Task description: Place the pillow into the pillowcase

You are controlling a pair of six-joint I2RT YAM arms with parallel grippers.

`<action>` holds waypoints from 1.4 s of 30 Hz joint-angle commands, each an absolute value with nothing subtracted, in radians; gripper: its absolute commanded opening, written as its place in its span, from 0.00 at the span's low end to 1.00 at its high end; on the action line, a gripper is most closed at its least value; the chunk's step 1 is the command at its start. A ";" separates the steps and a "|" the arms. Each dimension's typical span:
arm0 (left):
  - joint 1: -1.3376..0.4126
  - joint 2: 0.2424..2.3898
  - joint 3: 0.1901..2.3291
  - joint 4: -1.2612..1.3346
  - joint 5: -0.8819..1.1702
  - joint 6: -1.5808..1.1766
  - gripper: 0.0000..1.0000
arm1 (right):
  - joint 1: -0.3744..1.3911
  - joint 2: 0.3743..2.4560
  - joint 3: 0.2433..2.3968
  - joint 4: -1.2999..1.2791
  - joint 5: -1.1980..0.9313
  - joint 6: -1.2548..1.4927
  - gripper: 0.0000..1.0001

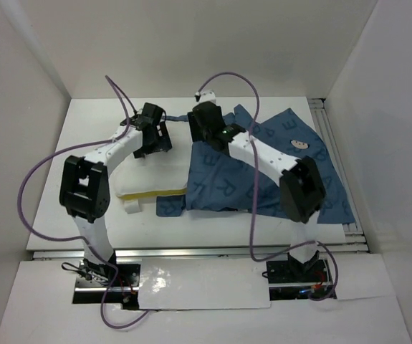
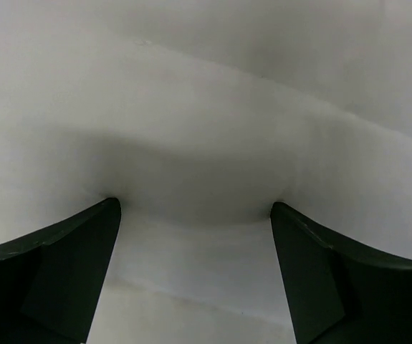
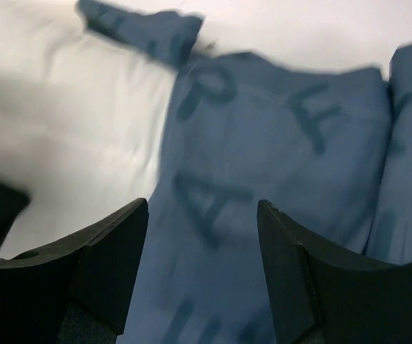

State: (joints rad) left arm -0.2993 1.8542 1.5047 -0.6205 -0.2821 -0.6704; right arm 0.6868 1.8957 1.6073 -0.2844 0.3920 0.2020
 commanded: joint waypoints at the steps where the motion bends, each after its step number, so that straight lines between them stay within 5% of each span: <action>1: -0.319 1.945 1.568 -0.600 -0.272 -0.618 0.99 | 0.651 2.040 1.773 -0.321 0.480 0.120 0.69; 3: -0.328 1.976 1.559 -0.578 -0.266 -0.608 0.83 | 0.635 2.107 1.885 -0.340 0.445 0.089 0.67; 7: -0.328 1.990 1.493 -0.508 -0.215 -0.586 0.13 | 0.609 2.244 2.008 -0.360 0.344 0.065 0.64; 9: -0.328 1.990 1.483 -0.499 -0.206 -0.586 0.00 | 0.600 2.266 2.039 -0.351 0.305 0.064 0.63; 18: -0.360 1.919 1.396 -0.419 -0.281 -0.557 0.00 | 0.591 2.296 2.029 -0.129 0.243 0.005 0.63; 32: -0.400 1.842 1.330 -0.334 -0.371 -0.509 0.00 | 0.538 2.488 2.204 -0.149 0.137 0.015 0.63; 34: -0.409 1.853 1.330 -0.334 -0.382 -0.499 0.00 | 0.538 2.508 2.224 -0.134 0.146 0.015 0.54; 35: -0.410 1.853 1.330 -0.325 -0.391 -0.486 0.00 | 0.549 2.508 2.224 -0.118 0.156 0.015 0.29; 38: -0.419 1.864 1.330 -0.314 -0.403 -0.465 0.00 | 0.575 2.494 2.215 -0.065 0.156 -0.003 0.02; 42: -0.442 1.816 1.318 -0.200 -0.413 -0.373 0.00 | 0.624 2.438 2.215 -0.032 0.193 -0.041 0.00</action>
State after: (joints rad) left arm -0.4088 1.8526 1.3418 -0.2928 -0.4194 -0.4572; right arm 0.5774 2.4973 2.1735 -0.1398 0.1692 -0.0048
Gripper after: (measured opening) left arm 0.040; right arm 0.014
